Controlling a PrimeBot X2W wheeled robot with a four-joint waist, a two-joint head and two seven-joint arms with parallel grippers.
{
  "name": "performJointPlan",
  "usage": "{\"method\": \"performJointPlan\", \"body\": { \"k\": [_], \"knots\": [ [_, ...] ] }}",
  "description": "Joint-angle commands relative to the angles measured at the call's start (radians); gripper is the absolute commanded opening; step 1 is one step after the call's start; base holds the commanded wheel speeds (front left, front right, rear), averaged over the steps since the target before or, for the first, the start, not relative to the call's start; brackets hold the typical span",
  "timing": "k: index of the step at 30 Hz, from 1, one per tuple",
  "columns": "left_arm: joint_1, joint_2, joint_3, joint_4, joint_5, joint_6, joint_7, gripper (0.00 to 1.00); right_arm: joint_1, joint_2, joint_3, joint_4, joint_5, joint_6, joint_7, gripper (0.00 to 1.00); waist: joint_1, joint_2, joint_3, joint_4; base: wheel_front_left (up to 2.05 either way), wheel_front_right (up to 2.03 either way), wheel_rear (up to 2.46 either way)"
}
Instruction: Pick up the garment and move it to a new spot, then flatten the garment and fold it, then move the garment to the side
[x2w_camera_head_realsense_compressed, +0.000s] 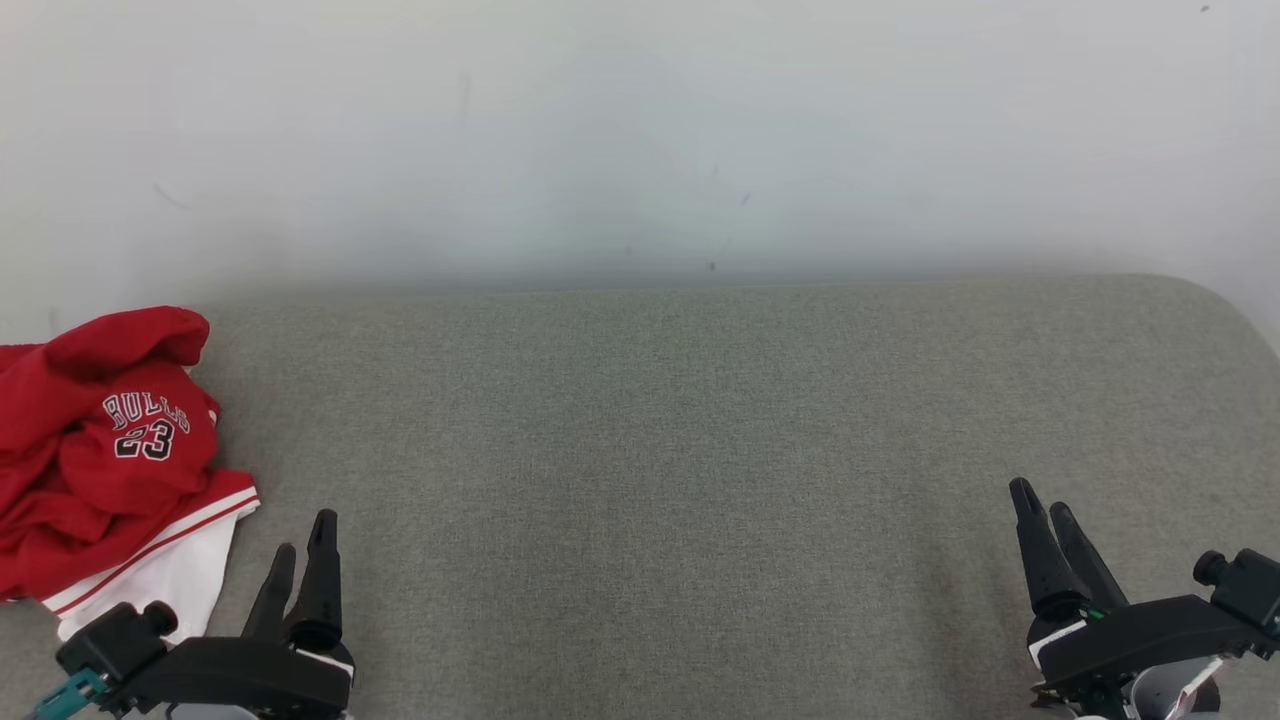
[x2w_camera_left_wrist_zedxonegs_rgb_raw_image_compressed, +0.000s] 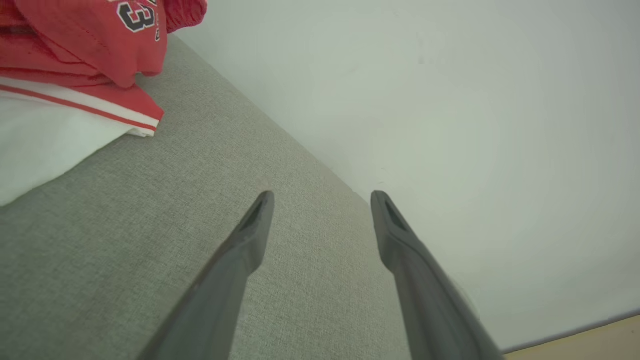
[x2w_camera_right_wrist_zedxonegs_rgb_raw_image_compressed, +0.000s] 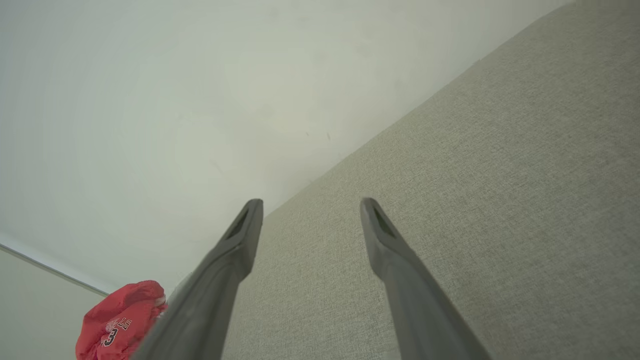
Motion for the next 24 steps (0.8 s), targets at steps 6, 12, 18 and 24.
{"method": "performJointPlan", "body": {
  "k": [6,12,18,24],
  "knots": [
    [0.002,0.04,-0.036,-0.028,0.093,0.041,-0.013,1.0,0.01,-0.01,-0.01,-0.043,-0.135,0.0,0.018,1.0,0.0,0.0,-0.003,0.002,0.0,0.0,0.0],
    [0.01,0.063,-0.06,-0.043,0.142,0.06,-0.017,1.0,0.026,-0.01,-0.015,-0.065,-0.218,0.0,0.036,1.0,0.0,0.0,-0.006,0.004,0.0,0.0,0.0],
    [0.017,0.086,-0.078,-0.052,0.188,0.086,-0.016,1.0,0.036,-0.011,-0.02,-0.078,-0.282,0.0,0.05,1.0,0.0,0.0,-0.008,0.005,0.0,0.0,0.0],
    [0.016,0.109,-0.101,-0.066,0.235,0.109,-0.013,1.0,0.043,-0.011,-0.027,-0.093,-0.349,0.0,0.061,1.0,0.0,0.0,-0.009,0.007,0.0,0.0,0.0]
  ]
}}
